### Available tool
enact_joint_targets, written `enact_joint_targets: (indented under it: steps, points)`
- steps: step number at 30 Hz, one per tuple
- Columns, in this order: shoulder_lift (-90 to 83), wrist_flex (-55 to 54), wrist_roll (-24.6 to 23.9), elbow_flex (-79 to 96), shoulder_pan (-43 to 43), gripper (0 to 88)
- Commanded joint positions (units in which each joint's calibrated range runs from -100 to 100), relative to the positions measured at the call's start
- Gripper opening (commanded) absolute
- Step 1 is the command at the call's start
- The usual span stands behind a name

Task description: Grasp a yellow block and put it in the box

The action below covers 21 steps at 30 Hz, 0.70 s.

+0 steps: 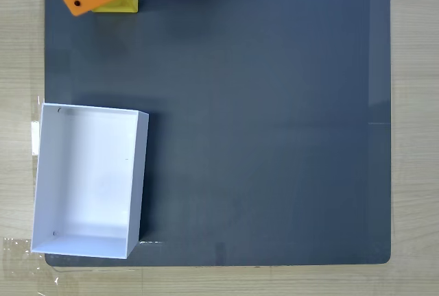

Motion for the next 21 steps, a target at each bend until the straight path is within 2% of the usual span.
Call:
enact_joint_targets:
  steps: [1,14,21]
  points:
    - [-0.27,0.43,0.23,0.34,0.19,39.8]
    - [1.85,0.43,1.39,7.57,-3.52,52.3]
    - [2.78,0.17,0.86,8.75,-6.88,53.1]
